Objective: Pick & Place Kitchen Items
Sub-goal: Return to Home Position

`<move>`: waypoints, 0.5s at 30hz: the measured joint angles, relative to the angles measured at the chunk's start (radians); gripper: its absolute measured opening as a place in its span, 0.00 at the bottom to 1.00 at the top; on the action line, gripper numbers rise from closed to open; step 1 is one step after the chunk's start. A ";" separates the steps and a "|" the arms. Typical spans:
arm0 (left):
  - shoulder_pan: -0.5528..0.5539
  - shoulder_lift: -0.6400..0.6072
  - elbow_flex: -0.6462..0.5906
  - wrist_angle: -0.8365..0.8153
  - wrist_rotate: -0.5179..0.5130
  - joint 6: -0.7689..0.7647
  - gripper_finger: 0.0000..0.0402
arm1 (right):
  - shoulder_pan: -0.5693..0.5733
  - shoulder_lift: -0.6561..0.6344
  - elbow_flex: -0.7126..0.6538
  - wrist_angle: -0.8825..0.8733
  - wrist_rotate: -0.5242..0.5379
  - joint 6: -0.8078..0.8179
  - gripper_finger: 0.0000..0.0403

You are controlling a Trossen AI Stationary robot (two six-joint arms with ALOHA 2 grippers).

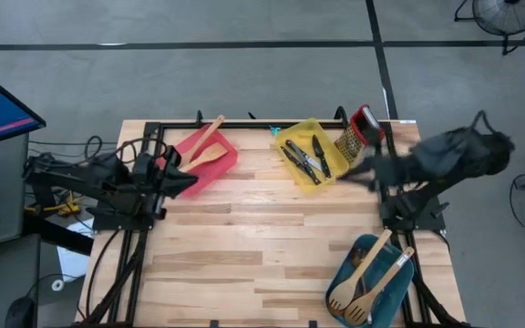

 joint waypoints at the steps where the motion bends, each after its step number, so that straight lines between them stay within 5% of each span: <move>1: 0.000 -0.012 0.000 -0.016 0.015 -0.011 0.02 | -0.020 -0.034 -0.026 0.024 0.001 -0.022 0.03; 8: 0.017 -0.042 0.000 -0.119 0.129 -0.019 0.00 | -0.133 -0.277 -0.356 0.219 -0.059 -0.024 0.01; 15: 0.168 -0.020 0.000 -0.124 0.356 -0.072 0.00 | -0.199 -0.482 -0.723 0.546 -0.130 0.014 0.03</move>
